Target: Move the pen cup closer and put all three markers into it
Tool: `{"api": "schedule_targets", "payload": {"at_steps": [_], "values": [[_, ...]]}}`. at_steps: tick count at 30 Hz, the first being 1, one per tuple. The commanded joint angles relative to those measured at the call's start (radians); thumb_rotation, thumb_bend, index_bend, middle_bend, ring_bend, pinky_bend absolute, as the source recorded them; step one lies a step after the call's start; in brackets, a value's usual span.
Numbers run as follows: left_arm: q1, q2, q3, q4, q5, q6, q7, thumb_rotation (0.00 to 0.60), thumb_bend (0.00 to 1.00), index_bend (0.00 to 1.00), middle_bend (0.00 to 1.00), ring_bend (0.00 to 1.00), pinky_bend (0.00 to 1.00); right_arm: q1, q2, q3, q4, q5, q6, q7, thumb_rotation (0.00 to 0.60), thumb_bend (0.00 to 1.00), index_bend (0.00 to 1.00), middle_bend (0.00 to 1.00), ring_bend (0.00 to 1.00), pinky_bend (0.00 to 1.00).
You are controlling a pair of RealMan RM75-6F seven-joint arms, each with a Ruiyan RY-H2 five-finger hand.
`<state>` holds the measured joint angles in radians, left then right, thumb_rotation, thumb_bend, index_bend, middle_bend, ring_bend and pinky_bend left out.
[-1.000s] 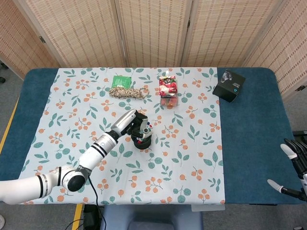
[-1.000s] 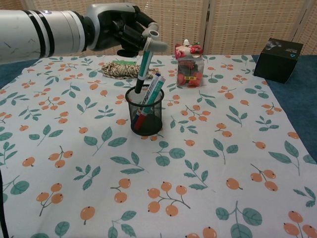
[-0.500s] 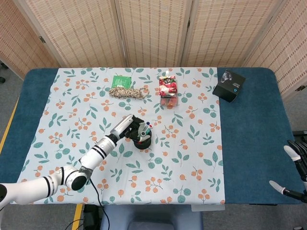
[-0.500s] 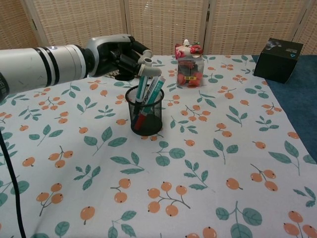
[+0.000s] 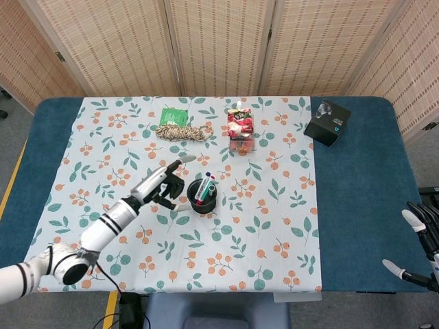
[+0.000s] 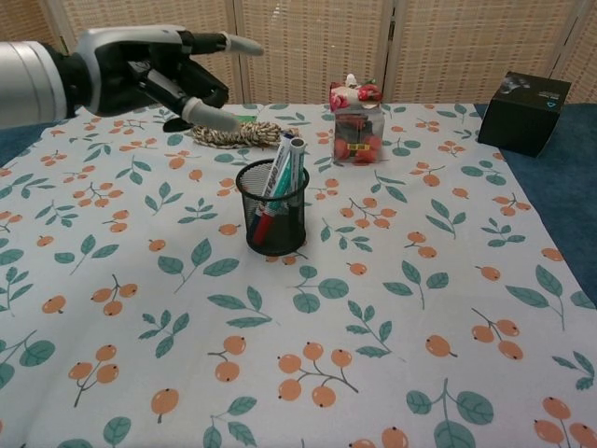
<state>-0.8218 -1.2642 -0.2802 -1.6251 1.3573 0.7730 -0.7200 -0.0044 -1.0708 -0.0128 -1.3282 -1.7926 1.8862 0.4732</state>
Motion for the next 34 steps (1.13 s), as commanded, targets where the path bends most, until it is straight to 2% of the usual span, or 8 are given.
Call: {"api": "schedule_targets", "payload": {"at_steps": [1, 6, 8, 10, 16, 24, 29, 34], "values": [[0.160, 0.235, 0.078, -0.189, 0.166, 0.204, 0.152, 0.600, 0.11, 0.00, 0.66, 0.60, 0.80, 0.001, -0.002, 0.001, -0.003, 0.004, -0.006, -0.007, 0.600, 0.05, 0.00, 0.00, 0.00, 0.00], [0.396, 0.398, 0.178, -0.271, 0.290, 0.509, 0.522, 0.600, 0.11, 0.00, 0.45, 0.40, 0.67, 0.003, -0.013, 0.016, -0.032, 0.040, -0.040, -0.077, 0.600, 0.05, 0.00, 0.00, 0.00, 0.00], [0.492, 0.395, 0.213, -0.264, 0.312, 0.630, 0.657, 0.600, 0.11, 0.00, 0.38, 0.34, 0.59, 0.003, -0.017, 0.019, -0.052, 0.056, -0.062, -0.116, 0.600, 0.05, 0.00, 0.00, 0.00, 0.00], [0.556, 0.383, 0.244, -0.246, 0.320, 0.697, 0.717, 0.600, 0.11, 0.00, 0.31, 0.29, 0.54, 0.005, -0.022, 0.021, -0.069, 0.065, -0.079, -0.154, 0.600, 0.05, 0.00, 0.00, 0.00, 0.00], [0.695, 0.283, 0.281, -0.104, 0.288, 0.844, 0.829, 0.600, 0.11, 0.00, 0.17, 0.15, 0.44, 0.012, -0.033, 0.028, -0.124, 0.113, -0.151, -0.265, 0.600, 0.05, 0.00, 0.00, 0.00, 0.00], [0.791, 0.113, 0.253, 0.122, 0.233, 0.986, 0.773, 0.600, 0.10, 0.00, 0.10, 0.10, 0.40, 0.022, -0.049, 0.056, -0.188, 0.227, -0.252, -0.421, 0.600, 0.05, 0.00, 0.00, 0.00, 0.00], [0.809, 0.087, 0.238, 0.152, 0.236, 1.022, 0.821, 0.600, 0.10, 0.00, 0.08, 0.10, 0.39, 0.018, -0.066, 0.081, -0.221, 0.288, -0.268, -0.510, 0.600, 0.05, 0.00, 0.00, 0.00, 0.00], [0.802, 0.091, 0.241, 0.140, 0.236, 0.987, 0.830, 0.600, 0.10, 0.00, 0.08, 0.10, 0.39, 0.016, -0.058, 0.077, -0.225, 0.269, -0.266, -0.495, 0.600, 0.05, 0.00, 0.00, 0.00, 0.00]]}}
